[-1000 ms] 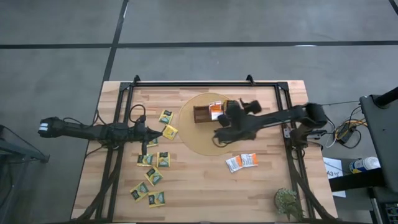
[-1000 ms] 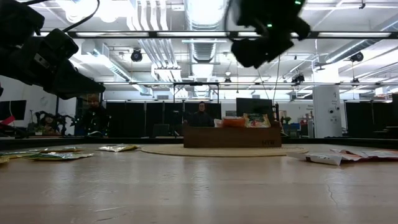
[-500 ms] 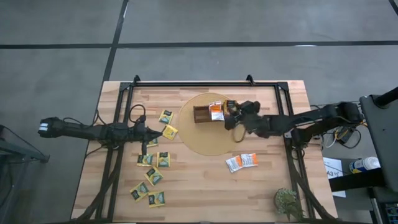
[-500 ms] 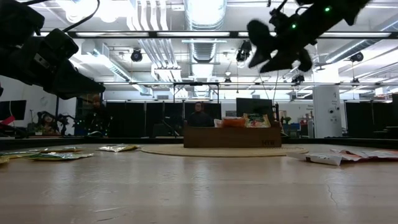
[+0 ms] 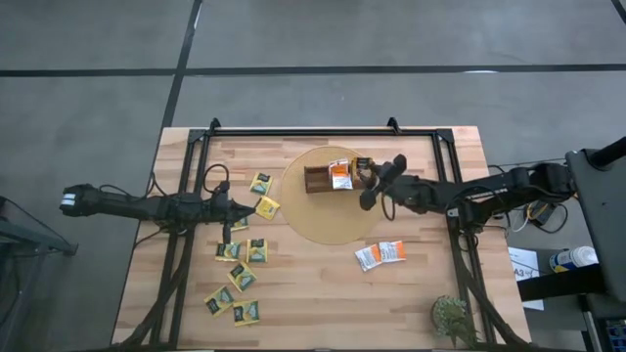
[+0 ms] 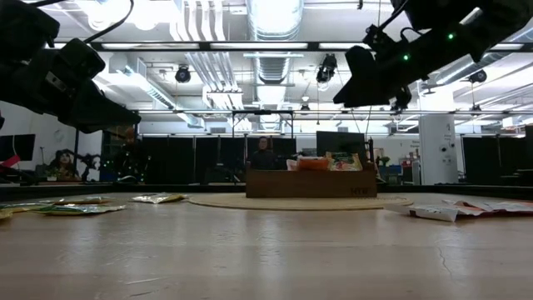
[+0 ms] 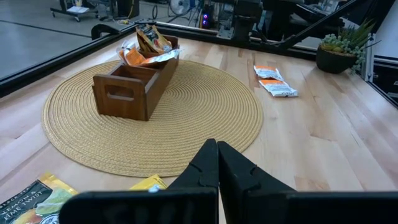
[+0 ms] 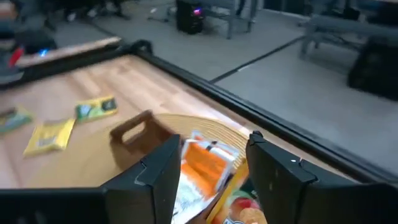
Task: Pick & Place Tea
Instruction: Put the white tea bag into the middle section of the wooden organizer
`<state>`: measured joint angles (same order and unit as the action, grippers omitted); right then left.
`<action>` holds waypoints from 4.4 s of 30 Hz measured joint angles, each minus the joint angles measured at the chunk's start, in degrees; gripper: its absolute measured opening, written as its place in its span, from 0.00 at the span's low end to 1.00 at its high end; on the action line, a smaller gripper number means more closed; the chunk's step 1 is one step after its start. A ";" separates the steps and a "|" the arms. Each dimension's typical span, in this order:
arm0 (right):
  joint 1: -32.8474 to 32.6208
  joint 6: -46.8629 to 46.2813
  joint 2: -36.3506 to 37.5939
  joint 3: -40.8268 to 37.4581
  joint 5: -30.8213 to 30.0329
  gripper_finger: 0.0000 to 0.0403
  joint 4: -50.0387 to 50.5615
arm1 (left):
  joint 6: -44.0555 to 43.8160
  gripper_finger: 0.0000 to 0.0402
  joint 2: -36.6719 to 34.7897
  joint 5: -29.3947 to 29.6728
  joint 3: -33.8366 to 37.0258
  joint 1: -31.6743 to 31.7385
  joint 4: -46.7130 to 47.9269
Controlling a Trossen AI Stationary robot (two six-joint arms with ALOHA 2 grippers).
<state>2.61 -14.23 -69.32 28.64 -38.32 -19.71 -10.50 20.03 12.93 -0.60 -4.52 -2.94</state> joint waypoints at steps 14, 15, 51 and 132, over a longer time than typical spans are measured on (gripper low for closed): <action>-4.15 27.49 -21.41 9.05 1.82 0.44 0.21 | 0.00 0.00 0.00 0.00 0.00 0.00 0.00; -4.47 29.52 -23.22 10.40 -1.67 0.44 0.08 | 0.02 0.00 0.00 0.02 0.00 -0.02 0.00; -4.95 28.05 -27.54 14.49 -25.27 0.45 13.21 | 0.01 0.00 0.07 0.01 0.00 -0.01 0.00; -3.93 26.26 -26.34 15.63 -12.81 0.45 8.73 | 0.00 0.00 0.07 0.00 0.00 -0.01 0.00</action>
<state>-1.32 12.03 -95.66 44.27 -51.13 -10.98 -10.50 20.10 12.93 -0.60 -4.53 -2.94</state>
